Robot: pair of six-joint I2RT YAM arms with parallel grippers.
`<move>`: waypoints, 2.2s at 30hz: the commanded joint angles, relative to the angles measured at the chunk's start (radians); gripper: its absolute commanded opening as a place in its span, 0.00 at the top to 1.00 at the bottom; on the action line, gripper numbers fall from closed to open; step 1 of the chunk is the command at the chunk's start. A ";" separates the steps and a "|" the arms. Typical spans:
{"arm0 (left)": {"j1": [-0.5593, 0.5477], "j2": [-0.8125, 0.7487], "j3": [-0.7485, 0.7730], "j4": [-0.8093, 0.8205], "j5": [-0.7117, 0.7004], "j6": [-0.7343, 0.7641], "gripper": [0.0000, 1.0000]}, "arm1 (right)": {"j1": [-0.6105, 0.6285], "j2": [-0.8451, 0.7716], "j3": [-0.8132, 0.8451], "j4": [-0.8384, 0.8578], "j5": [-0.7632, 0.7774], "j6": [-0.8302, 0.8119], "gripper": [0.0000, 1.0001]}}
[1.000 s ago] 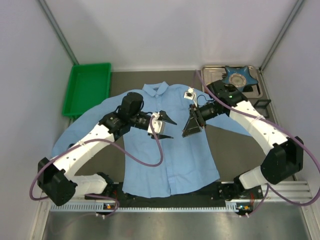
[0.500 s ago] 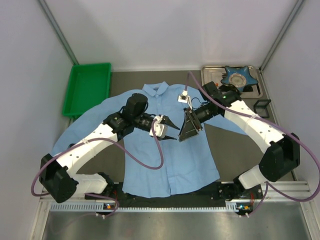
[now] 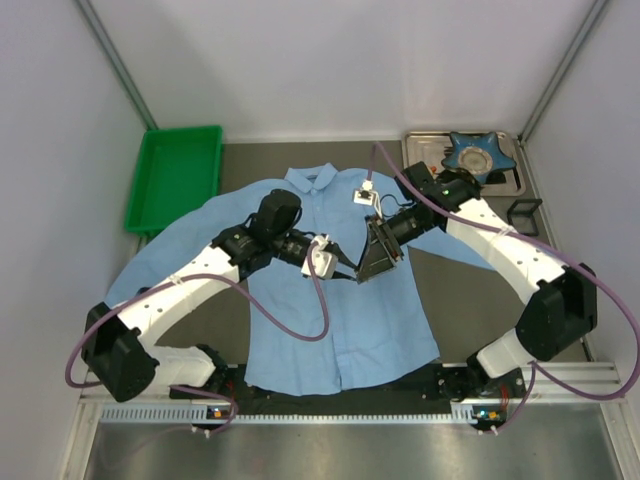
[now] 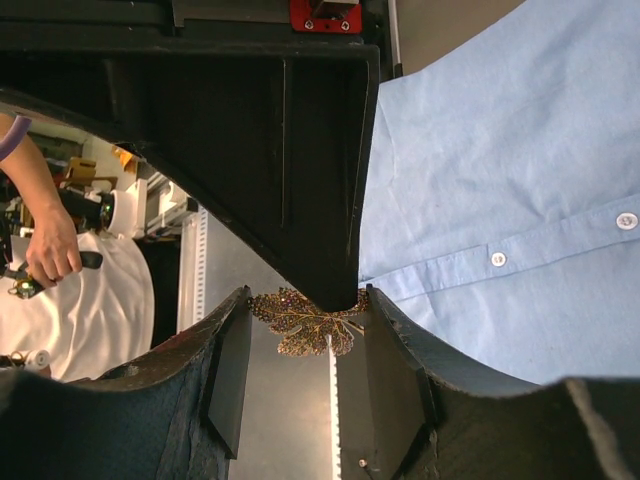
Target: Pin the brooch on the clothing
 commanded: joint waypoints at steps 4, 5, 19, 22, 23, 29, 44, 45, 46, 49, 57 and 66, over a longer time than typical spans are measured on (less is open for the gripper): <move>-0.005 0.023 0.010 -0.039 0.044 0.042 0.76 | 0.016 -0.013 0.047 -0.006 -0.041 -0.035 0.65; -0.005 0.023 0.011 -0.041 0.041 0.039 0.81 | 0.017 -0.015 0.047 -0.006 -0.041 -0.038 0.66; 0.030 -0.005 0.016 0.169 -0.106 -0.631 1.00 | -0.127 -0.067 0.179 -0.040 0.105 -0.098 0.25; 0.063 0.017 0.022 0.238 -0.059 -0.870 1.00 | -0.133 -0.111 0.173 -0.025 0.154 -0.098 0.29; 0.073 0.021 0.013 0.269 -0.049 -0.931 1.00 | -0.135 -0.122 0.165 -0.016 0.160 -0.089 0.31; 0.100 0.026 -0.055 0.537 -0.091 -1.367 1.00 | -0.132 -0.179 0.124 0.021 0.179 -0.058 0.39; 0.126 0.051 -0.121 0.731 -0.120 -1.619 1.00 | -0.058 -0.197 0.068 0.218 0.258 0.107 0.49; 0.126 0.051 -0.122 0.732 -0.120 -1.619 1.00 | -0.046 -0.196 0.070 0.221 0.272 0.106 0.50; 0.126 0.051 -0.122 0.734 -0.120 -1.622 1.00 | -0.041 -0.194 0.070 0.222 0.277 0.104 0.51; 0.127 0.051 -0.128 0.741 -0.115 -1.625 1.00 | -0.030 -0.187 0.071 0.225 0.303 0.100 0.59; 0.127 0.052 -0.135 0.755 -0.111 -1.629 1.00 | -0.026 -0.162 0.091 0.238 0.350 0.120 0.69; 0.133 0.044 -0.147 0.758 -0.094 -1.632 1.00 | -0.026 -0.171 0.088 0.236 0.444 0.086 0.79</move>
